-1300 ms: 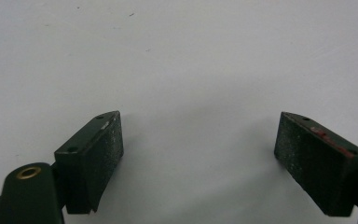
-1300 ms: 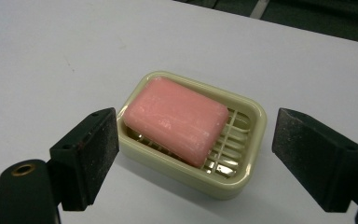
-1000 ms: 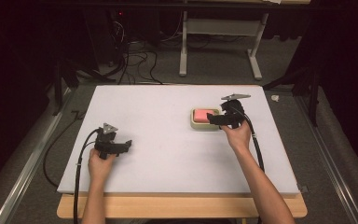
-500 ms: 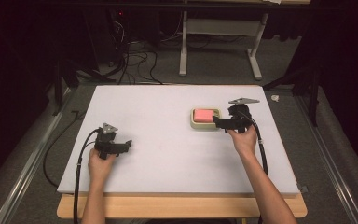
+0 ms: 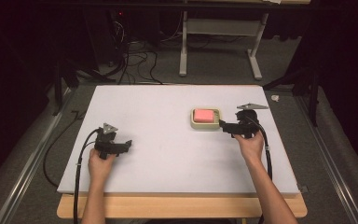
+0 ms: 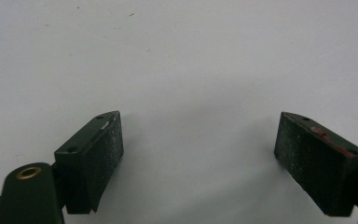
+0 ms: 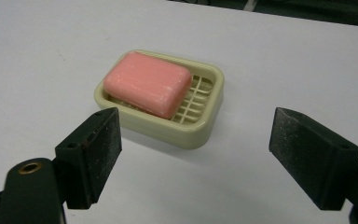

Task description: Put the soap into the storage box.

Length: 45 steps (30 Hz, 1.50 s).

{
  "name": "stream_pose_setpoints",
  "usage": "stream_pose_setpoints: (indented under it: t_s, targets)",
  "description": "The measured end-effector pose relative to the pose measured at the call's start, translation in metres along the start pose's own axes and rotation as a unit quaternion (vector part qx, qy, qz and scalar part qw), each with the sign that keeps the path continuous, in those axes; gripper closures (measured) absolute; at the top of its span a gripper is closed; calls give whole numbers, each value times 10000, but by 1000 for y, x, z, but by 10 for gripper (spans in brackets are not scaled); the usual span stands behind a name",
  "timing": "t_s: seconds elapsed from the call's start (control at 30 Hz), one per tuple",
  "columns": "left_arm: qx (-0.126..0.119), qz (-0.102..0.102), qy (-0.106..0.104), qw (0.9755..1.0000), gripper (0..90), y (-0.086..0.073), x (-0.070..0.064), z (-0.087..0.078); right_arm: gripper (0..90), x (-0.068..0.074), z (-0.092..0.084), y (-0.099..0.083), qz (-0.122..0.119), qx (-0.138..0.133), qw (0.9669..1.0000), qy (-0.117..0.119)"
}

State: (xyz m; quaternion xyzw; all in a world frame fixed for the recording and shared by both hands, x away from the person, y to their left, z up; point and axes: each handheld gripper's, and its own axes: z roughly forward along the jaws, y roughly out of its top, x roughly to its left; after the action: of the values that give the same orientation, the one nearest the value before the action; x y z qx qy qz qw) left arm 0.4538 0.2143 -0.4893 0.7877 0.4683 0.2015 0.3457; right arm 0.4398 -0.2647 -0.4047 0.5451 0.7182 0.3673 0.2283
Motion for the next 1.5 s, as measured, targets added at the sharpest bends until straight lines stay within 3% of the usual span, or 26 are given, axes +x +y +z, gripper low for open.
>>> stream_pose_setpoints:
  t_s: [0.77, 1.5]
  targets:
    - [0, 0, -2, 10000, 159, 0, 0, 0, 178, -11, -23, -14, 123, -235, 9996, -90]
    - [0, 0, -1, 10000, 159, 0, 0, 0, 184, -21, -31, -35, 346, -284, 9990, -93]
